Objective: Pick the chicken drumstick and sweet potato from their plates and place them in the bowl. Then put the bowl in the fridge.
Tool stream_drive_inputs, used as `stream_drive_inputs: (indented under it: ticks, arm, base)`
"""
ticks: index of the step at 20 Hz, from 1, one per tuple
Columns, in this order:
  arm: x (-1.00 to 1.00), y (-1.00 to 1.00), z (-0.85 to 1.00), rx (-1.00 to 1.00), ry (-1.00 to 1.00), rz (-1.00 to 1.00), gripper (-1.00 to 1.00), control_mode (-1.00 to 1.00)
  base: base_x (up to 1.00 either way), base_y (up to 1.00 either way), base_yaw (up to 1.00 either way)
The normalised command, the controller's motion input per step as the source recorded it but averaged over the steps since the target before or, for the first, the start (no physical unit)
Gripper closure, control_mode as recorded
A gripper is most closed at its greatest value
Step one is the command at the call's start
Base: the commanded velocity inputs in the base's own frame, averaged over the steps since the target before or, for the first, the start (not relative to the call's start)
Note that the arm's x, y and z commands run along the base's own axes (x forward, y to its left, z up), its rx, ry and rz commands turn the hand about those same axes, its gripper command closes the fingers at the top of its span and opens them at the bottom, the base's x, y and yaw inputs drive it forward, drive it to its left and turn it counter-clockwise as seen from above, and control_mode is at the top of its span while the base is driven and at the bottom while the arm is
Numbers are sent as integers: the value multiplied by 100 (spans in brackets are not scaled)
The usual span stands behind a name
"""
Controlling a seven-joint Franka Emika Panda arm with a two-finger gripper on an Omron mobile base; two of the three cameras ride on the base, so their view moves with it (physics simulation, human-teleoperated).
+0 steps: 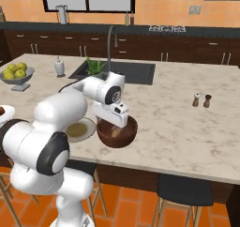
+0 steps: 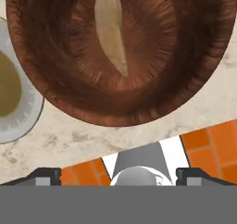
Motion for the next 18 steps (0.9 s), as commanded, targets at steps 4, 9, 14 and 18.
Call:
stream_drive_inputs:
  ticks: [4, 9, 14, 18]
  arm:
    - [-83, 34, 41, -7, -10, 12, -100, -100]
    - [-75, 42, 16, -10, -15, 11, -100, -100]
    - [-52, 43, 27, -5, 0, 5, -100, -100]
    - [-19, 7, 23, 0, 0, 10, -100, -100]
  base:
    - [0, 0, 0]
    - [0, 0, 0]
    - [0, 0, 0]
    - [0, 0, 0]
